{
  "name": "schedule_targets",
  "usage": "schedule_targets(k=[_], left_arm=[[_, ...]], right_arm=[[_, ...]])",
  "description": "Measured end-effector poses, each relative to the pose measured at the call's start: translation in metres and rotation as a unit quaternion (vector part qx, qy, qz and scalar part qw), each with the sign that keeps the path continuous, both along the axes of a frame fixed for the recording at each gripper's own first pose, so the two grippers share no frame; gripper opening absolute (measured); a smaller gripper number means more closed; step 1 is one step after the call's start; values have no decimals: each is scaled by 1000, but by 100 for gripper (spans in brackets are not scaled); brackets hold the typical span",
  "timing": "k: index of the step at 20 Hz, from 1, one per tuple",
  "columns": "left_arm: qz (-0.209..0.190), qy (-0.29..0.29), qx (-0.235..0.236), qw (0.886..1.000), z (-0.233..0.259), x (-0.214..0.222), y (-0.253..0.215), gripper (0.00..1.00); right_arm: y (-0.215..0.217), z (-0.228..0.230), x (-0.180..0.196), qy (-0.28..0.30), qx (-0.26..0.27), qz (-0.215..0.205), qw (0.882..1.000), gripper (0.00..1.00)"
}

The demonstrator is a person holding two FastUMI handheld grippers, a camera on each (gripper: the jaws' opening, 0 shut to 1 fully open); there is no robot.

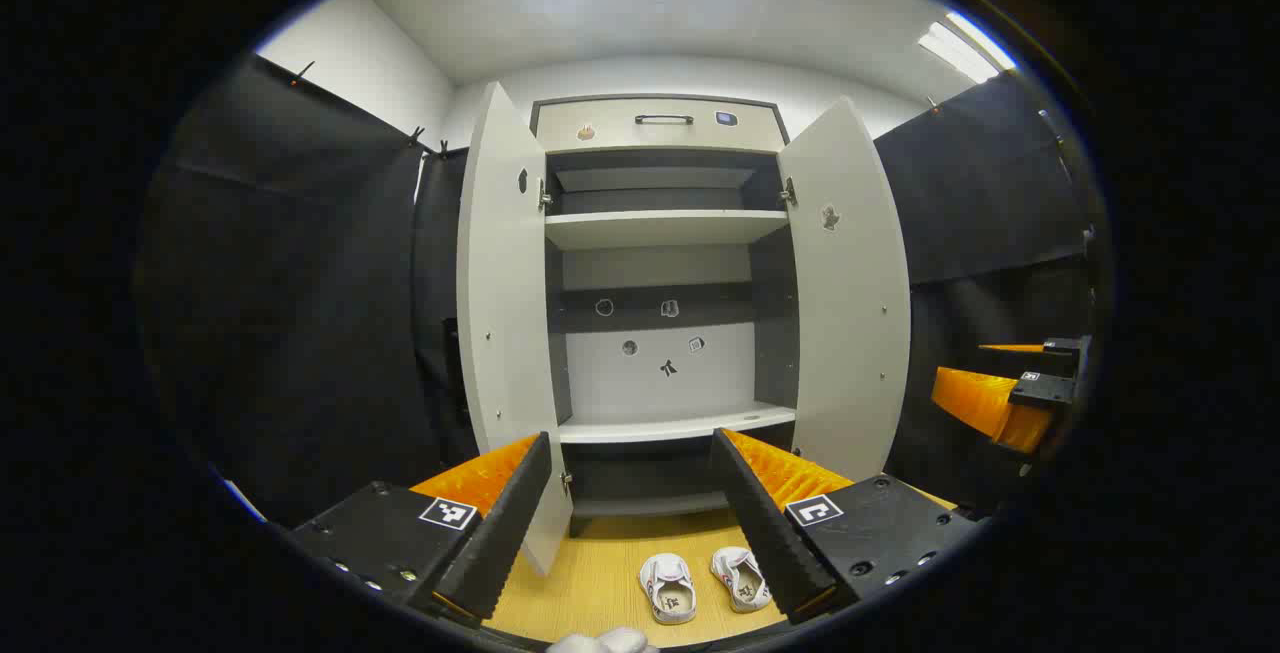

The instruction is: Grab one shoe with the right hand and put it into the shoe cabinet, grab the other shoe with the left hand and put it into the shoe cabinet; then close the right door with the right hand and the left door with the left hand.

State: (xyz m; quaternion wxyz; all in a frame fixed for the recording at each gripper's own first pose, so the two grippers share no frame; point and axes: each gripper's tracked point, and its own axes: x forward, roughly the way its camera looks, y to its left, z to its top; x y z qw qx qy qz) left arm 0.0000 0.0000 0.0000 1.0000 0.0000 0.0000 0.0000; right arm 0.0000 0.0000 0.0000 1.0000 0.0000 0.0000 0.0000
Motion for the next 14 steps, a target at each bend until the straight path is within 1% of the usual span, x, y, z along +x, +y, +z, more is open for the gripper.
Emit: schedule_targets(k=[4,7,8,10,14], left_arm=[[5,-3,5,1000,2,-2,2,96],[10,-2,4,1000,2,-3,2,96],[15,-4,7,1000,3,-3,3,96],[24,-2,13,1000,2,-4,6,96],[28,-3,11,1000,0,-3,7,96]], right_arm=[[1,5,0,-5,8,-1,1000,99],[2,7,-1,-9,2,-2,1000,100],[4,7,0,-9,-3,0,1000,99],[3,7,1,-9,-13,-4,1000,99],[10,5,3,-12,-12,1,1000,99]])
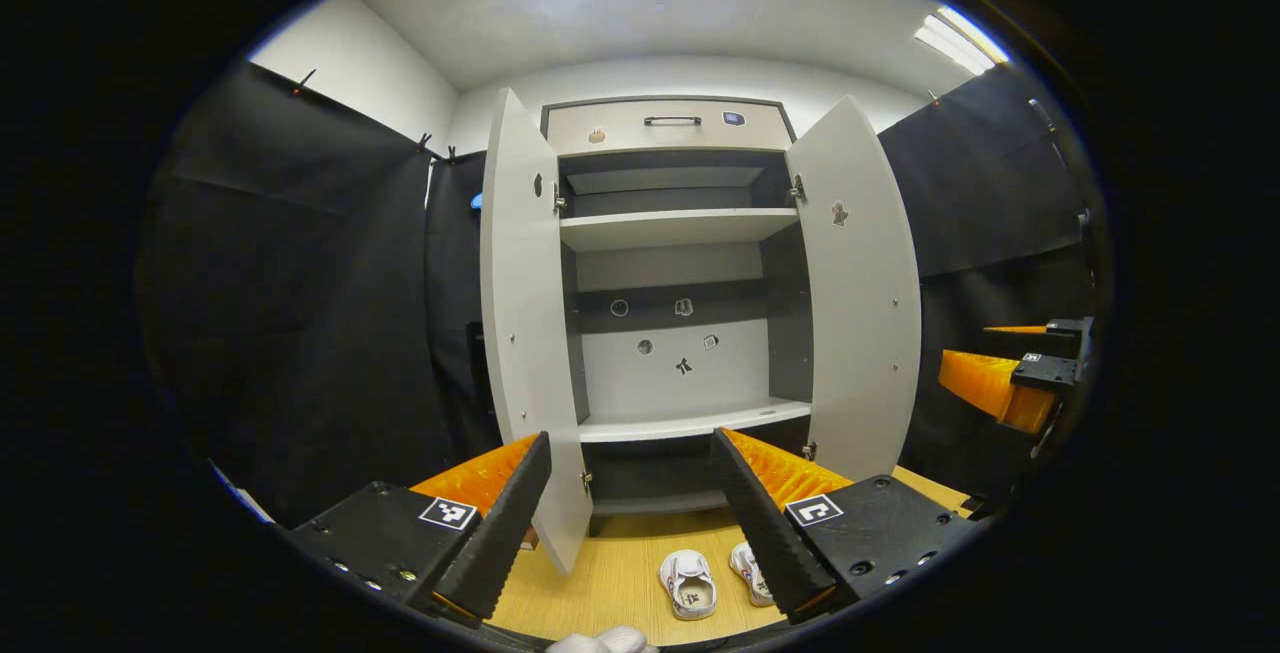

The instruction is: Grab one shoe with the right hand and put it into the shoe cabinet, grab the other shoe with the left hand and put it into the shoe cabinet; then close the right door with the right hand and the left door with the left hand.

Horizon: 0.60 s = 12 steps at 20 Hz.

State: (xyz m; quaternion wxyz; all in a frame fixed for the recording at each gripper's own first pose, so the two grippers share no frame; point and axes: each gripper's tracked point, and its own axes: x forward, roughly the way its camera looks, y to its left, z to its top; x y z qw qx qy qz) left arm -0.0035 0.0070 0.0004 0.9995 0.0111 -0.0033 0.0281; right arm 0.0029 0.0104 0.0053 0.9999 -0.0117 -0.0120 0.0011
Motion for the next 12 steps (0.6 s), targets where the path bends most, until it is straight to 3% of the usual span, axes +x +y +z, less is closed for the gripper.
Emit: schedule_targets(k=[3,7,12], left_arm=[[4,1,-10,1000,-4,1,-1,96],[8,5,-18,1000,-7,0,-2,96],[29,13,-6,999,-11,0,5,96]], right_arm=[[7,-26,5,20,-20,6,1000,99],[15,-101,11,86,-43,14,995,99],[24,-218,18,197,-12,26,980,99]])
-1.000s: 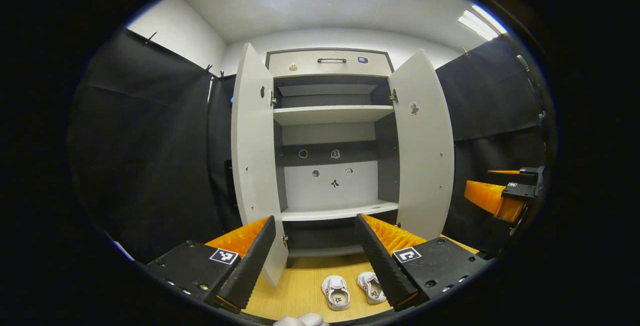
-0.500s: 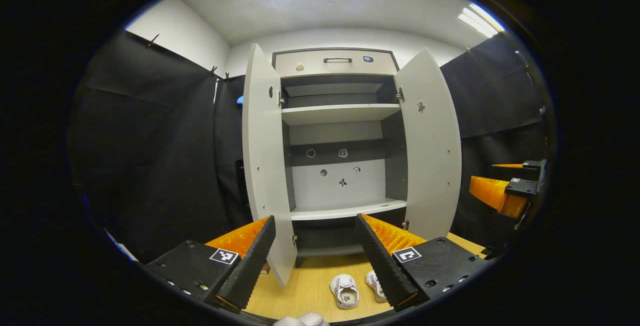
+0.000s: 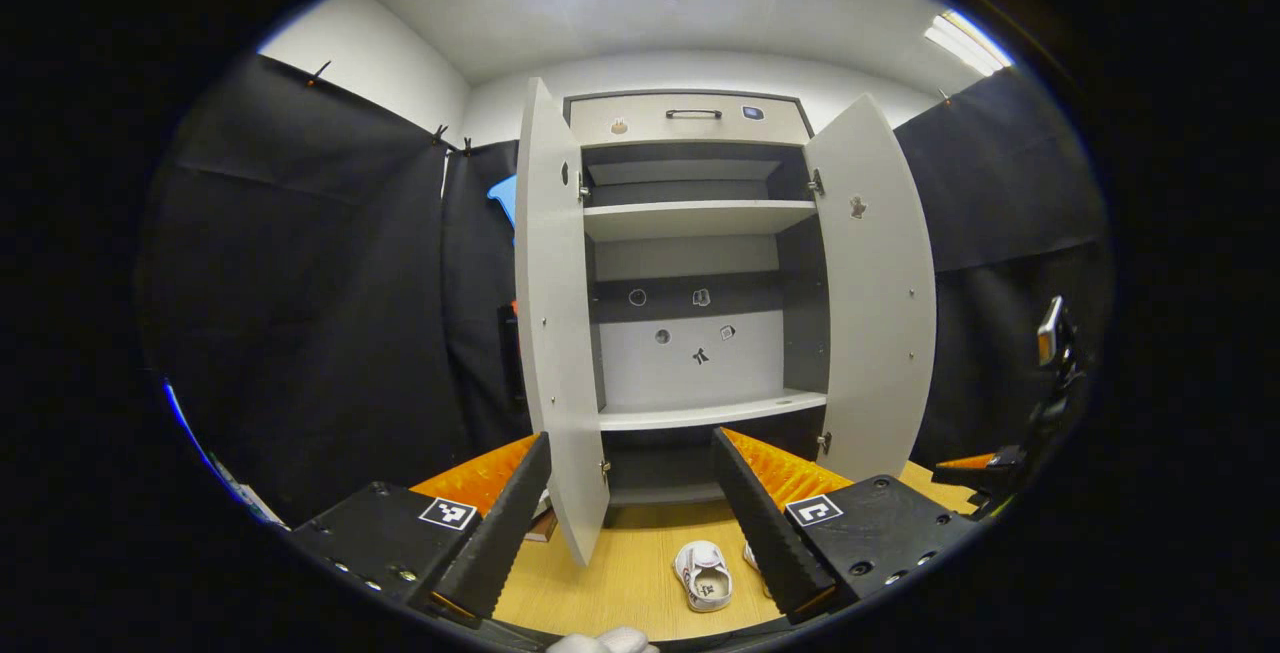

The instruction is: Grab one shoe with the right hand and put it into the shoe cabinet, grab the other shoe with the left hand and put it into the shoe cabinet; then close the right door with the right hand and the left door with the left hand.

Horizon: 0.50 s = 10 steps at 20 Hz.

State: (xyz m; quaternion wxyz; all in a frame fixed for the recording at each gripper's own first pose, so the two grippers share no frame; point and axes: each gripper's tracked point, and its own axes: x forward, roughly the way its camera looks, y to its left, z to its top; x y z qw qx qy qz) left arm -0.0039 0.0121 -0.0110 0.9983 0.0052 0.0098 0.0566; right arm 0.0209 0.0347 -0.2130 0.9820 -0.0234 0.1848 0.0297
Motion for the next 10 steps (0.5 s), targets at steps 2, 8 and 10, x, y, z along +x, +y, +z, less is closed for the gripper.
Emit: schedule_targets(k=[2,8,10], left_arm=[[12,2,8,1000,-2,1,7,96],[37,18,7,999,-10,-1,12,96],[53,24,12,998,-12,-1,17,96]], right_arm=[[7,-46,3,57,21,3,998,97],[37,-131,43,144,37,26,989,89],[48,-158,64,163,38,32,985,83]])
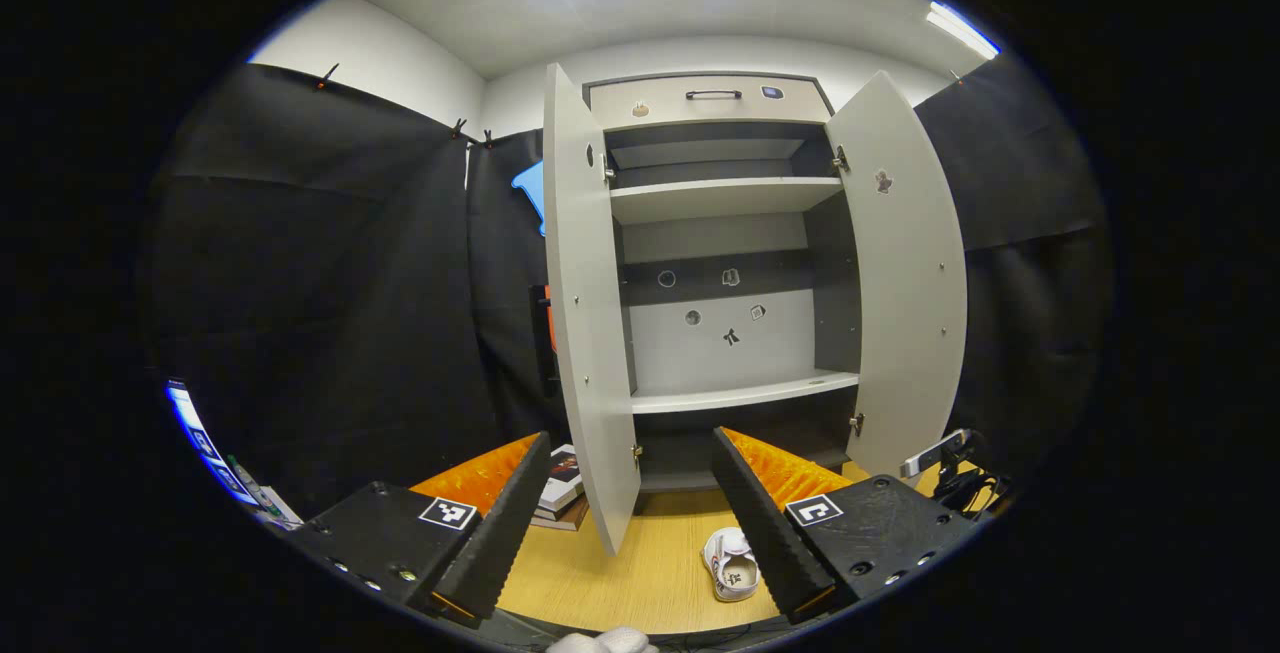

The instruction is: Grab one shoe with the right hand and put it into the shoe cabinet, grab the other shoe with the left hand and put it into the shoe cabinet; then close the right door with the right hand and the left door with the left hand.

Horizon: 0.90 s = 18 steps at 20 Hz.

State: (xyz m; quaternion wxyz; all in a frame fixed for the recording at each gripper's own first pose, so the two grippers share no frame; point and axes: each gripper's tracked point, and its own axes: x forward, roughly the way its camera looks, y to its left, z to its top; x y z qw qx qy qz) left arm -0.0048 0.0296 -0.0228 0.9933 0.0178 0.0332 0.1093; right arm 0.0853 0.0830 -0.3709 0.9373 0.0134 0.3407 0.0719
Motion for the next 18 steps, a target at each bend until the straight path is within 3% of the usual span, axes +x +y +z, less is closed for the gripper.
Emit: schedule_targets(k=[7,8,9,11,13,14,15,16,17,18], left_arm=[[23,12,26,999,-7,9,0,96],[25,15,26,999,-9,10,1,96],[25,20,26,999,-12,10,1,96],[31,28,26,999,-15,9,3,96],[36,34,24,998,-17,16,0,96],[37,35,22,998,-18,22,-1,96],[39,36,21,998,-18,27,-1,100],[40,39,20,998,-20,30,0,96],[39,42,18,998,-24,34,-2,96],[40,45,17,998,-25,37,-3,96]], right_arm=[[6,-76,69,54,-27,-2,998,73],[8,-86,77,63,-22,-6,998,66],[10,-91,86,67,-16,-8,998,72],[6,-100,102,65,-29,-5,997,70],[8,-102,111,66,-27,2,997,49],[7,-101,116,62,-24,-1,998,55],[8,-100,120,60,-20,-2,998,54],[10,-103,121,59,-14,2,998,46],[7,-105,123,58,-16,0,998,49],[6,-104,125,56,-9,0,998,33]])
